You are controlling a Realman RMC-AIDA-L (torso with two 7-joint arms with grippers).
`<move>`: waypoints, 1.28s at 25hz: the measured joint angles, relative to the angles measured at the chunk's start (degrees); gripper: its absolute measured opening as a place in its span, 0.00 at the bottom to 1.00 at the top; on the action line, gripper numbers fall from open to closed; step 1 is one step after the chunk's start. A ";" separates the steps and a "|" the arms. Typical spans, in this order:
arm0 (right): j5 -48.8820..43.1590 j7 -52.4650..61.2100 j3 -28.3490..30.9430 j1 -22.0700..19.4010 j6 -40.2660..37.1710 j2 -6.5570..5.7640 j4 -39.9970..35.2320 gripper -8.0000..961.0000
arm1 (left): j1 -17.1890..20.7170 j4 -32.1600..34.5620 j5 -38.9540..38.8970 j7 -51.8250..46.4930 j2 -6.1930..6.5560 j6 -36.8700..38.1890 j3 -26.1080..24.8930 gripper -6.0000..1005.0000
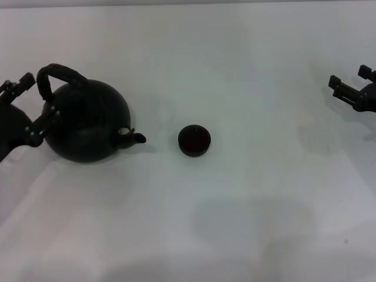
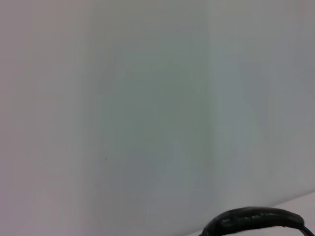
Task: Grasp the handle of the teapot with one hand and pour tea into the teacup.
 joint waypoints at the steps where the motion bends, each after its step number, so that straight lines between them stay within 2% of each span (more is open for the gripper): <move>1: -0.05 0.05 0.00 -0.13 0.01 -0.02 -0.05 0.88 | 0.54 0.08 0.00 0.38 0.02 0.57 -0.05 0.71; 4: -0.03 0.13 0.00 -0.46 0.14 -0.08 -0.23 0.88 | 2.30 0.05 0.00 2.96 0.04 2.53 -0.52 0.71; 10: -0.03 0.15 0.28 -0.73 0.25 -0.08 -0.31 0.88 | 5.67 -1.56 0.00 7.87 -0.21 7.74 -6.37 0.71; 20: 0.33 -0.44 0.71 -1.63 3.63 -0.05 -0.26 0.88 | 5.41 -9.00 -0.01 8.41 -0.08 11.07 -25.42 0.71; 21: 0.58 -0.95 0.75 -1.82 4.75 -0.04 -0.02 0.88 | 5.04 -10.18 -0.02 8.20 -0.03 10.68 -28.69 0.71; 25: 4.44 -7.66 0.80 -2.76 9.99 0.07 3.82 0.88 | 4.31 -11.71 -0.01 6.93 0.07 8.73 -35.29 0.71; 32: 11.09 -22.00 0.84 -5.49 20.05 0.18 9.50 0.88 | 3.78 -11.63 -0.03 2.31 0.18 7.47 -40.64 0.71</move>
